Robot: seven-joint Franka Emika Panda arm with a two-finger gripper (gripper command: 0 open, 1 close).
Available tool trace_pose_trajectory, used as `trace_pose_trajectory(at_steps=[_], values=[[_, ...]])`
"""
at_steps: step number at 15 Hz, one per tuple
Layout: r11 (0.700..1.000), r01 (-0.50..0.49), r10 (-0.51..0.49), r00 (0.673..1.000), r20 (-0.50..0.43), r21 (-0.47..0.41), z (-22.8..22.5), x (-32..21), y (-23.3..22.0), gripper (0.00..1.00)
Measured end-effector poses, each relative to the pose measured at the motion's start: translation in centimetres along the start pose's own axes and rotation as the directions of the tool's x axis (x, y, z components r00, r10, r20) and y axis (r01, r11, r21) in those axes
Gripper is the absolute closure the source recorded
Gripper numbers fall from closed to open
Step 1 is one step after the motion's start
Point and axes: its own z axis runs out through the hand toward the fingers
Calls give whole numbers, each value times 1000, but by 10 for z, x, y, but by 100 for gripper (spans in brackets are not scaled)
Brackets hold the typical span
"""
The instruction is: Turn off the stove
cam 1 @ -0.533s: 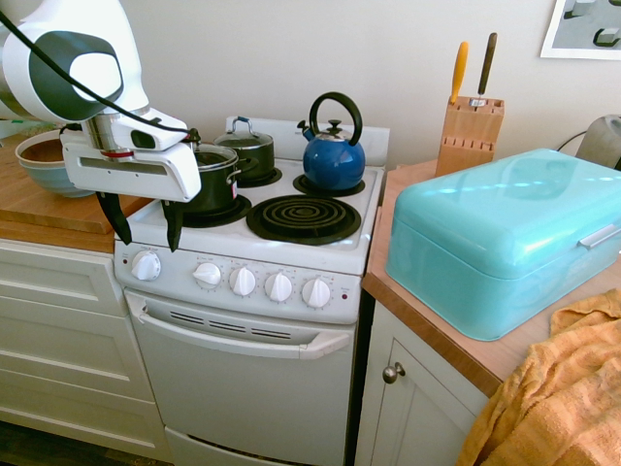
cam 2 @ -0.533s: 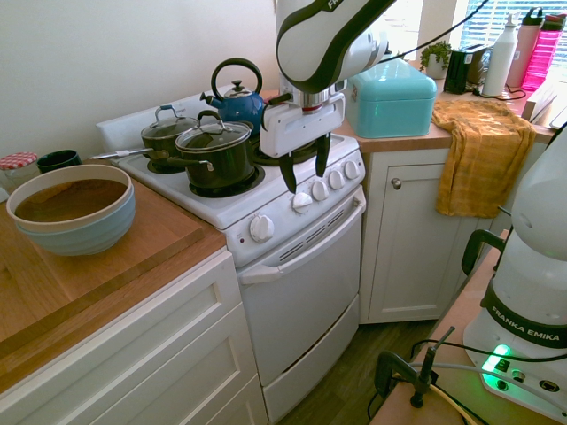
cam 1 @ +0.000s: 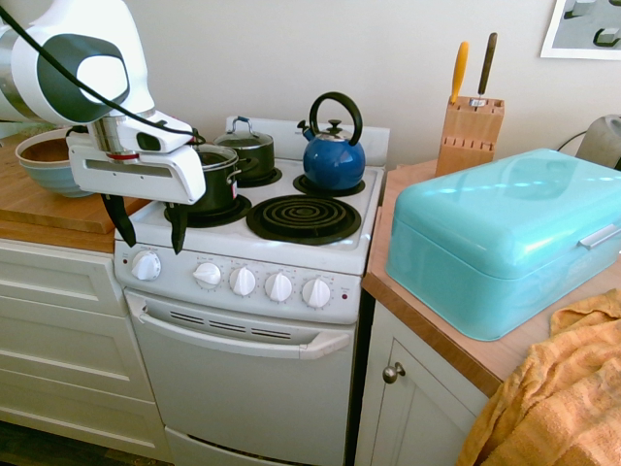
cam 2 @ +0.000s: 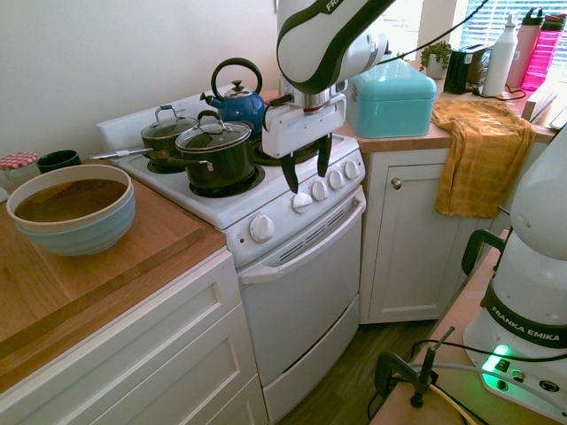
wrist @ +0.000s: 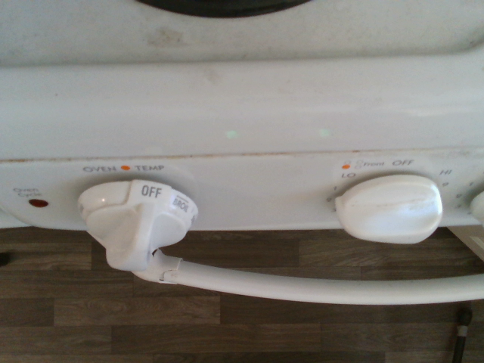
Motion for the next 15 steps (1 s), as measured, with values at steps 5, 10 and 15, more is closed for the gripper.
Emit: trace_pose_trajectory(at_steps=[5, 10, 15], values=[[999, 39, -38, 999, 34, -28, 34, 16, 1, 100], [998, 52, -52, 998, 24, -22, 46, 29, 0, 100], [999, 45, -45, 999, 6, -11, 47, 40, -2, 100]])
